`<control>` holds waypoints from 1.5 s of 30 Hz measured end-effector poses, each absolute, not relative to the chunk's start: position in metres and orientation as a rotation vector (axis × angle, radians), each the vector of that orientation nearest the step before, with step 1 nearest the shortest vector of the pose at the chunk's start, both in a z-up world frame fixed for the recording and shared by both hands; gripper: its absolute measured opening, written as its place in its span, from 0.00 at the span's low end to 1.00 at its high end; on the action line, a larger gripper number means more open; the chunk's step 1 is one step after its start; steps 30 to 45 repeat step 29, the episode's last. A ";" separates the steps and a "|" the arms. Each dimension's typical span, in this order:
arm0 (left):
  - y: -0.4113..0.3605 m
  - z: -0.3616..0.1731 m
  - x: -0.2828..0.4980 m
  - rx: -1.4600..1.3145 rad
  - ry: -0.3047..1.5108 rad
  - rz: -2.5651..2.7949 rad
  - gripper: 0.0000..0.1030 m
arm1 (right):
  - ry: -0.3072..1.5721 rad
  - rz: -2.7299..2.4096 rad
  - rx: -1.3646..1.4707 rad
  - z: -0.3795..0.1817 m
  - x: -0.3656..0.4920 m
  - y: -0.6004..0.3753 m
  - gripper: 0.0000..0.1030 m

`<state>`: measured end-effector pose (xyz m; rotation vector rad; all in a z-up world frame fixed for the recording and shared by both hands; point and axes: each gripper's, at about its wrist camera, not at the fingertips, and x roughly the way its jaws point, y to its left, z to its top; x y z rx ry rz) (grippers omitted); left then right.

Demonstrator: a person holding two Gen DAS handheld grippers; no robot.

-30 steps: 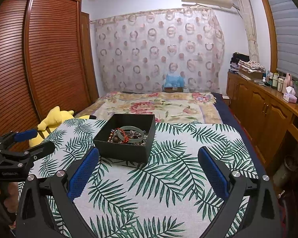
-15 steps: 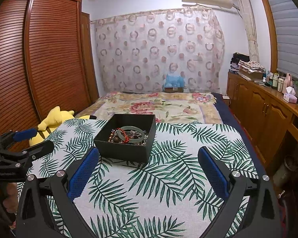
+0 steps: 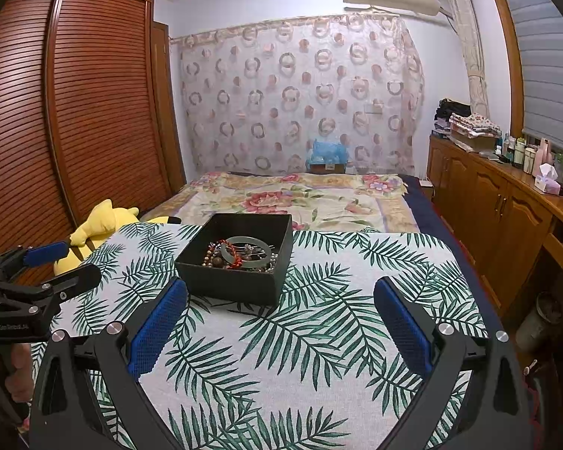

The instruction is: Organize jewelry

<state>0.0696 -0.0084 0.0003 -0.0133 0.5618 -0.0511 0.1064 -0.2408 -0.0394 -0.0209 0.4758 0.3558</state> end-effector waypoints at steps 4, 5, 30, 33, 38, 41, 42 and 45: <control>-0.008 0.000 0.069 -0.011 0.559 -0.048 0.93 | 0.475 0.357 -0.020 -0.039 0.106 -0.241 0.97; -0.008 0.001 0.070 -0.010 0.558 -0.047 0.93 | 0.474 0.357 -0.019 -0.039 0.106 -0.241 0.97; -0.005 0.004 0.070 -0.012 0.551 -0.045 0.93 | 0.474 0.355 -0.019 -0.040 0.106 -0.241 0.97; -0.005 0.004 0.070 -0.012 0.551 -0.045 0.93 | 0.474 0.355 -0.019 -0.040 0.106 -0.241 0.97; -0.005 0.004 0.070 -0.012 0.551 -0.045 0.93 | 0.474 0.355 -0.019 -0.040 0.106 -0.241 0.97; -0.005 0.004 0.070 -0.012 0.551 -0.045 0.93 | 0.474 0.355 -0.019 -0.040 0.106 -0.241 0.97; -0.005 0.004 0.070 -0.012 0.551 -0.045 0.93 | 0.474 0.355 -0.019 -0.040 0.106 -0.241 0.97; -0.005 0.004 0.070 -0.012 0.551 -0.045 0.93 | 0.474 0.355 -0.019 -0.040 0.106 -0.241 0.97</control>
